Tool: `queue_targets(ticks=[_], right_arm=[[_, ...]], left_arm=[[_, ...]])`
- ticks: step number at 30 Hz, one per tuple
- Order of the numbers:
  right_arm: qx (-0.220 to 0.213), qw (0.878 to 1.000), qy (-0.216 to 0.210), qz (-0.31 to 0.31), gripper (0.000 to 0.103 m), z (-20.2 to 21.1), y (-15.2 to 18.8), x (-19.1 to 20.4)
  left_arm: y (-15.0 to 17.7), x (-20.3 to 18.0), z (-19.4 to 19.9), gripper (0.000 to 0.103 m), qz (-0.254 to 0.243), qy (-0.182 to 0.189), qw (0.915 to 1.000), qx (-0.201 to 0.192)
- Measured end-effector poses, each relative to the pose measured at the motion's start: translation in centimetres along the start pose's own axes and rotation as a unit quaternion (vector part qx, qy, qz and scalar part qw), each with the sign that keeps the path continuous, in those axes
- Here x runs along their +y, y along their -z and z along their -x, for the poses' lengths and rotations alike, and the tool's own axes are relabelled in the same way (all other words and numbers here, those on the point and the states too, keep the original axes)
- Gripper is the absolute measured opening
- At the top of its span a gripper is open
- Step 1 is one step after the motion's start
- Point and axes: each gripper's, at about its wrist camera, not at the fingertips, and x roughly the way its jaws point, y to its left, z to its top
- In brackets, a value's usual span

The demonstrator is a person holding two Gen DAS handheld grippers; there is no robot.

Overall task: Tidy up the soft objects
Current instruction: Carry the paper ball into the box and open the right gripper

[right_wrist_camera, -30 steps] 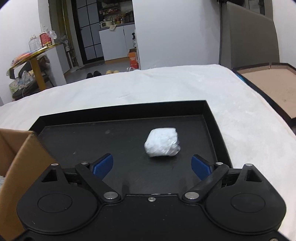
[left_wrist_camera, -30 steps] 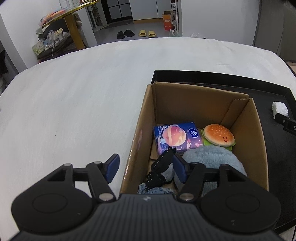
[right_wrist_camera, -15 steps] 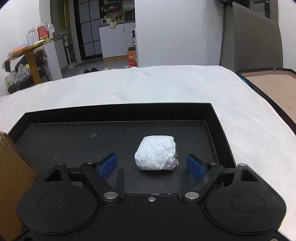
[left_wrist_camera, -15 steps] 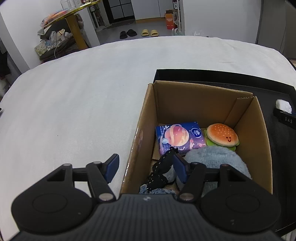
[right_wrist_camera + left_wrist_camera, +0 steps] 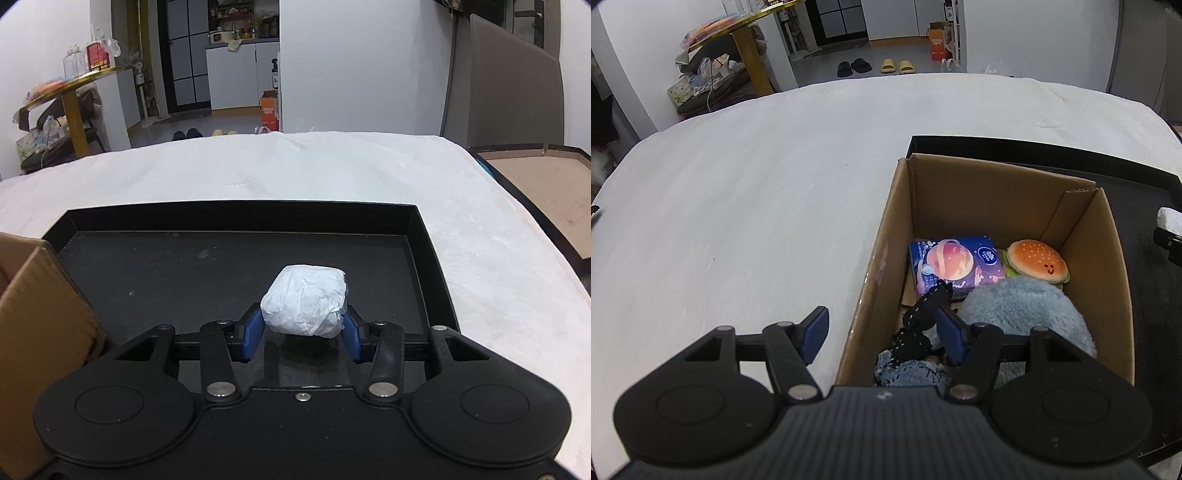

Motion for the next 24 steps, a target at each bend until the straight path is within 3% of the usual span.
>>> queue_targets(ticks=[10,24], right_arm=[[-0.008,1.000,-0.013,-0.026,0.044,2.6,-0.7,-0.2],[-0.033,0.997,-0.061,-0.024,0.044,7.0,-2.0,2.8]], left_arm=[[0.5,0.4,0.4,0.063,0.008,0.008,0.9999,0.001],[0.7,2.0,1.8,0.063,0.023,0.037,0.9990,-0.002]])
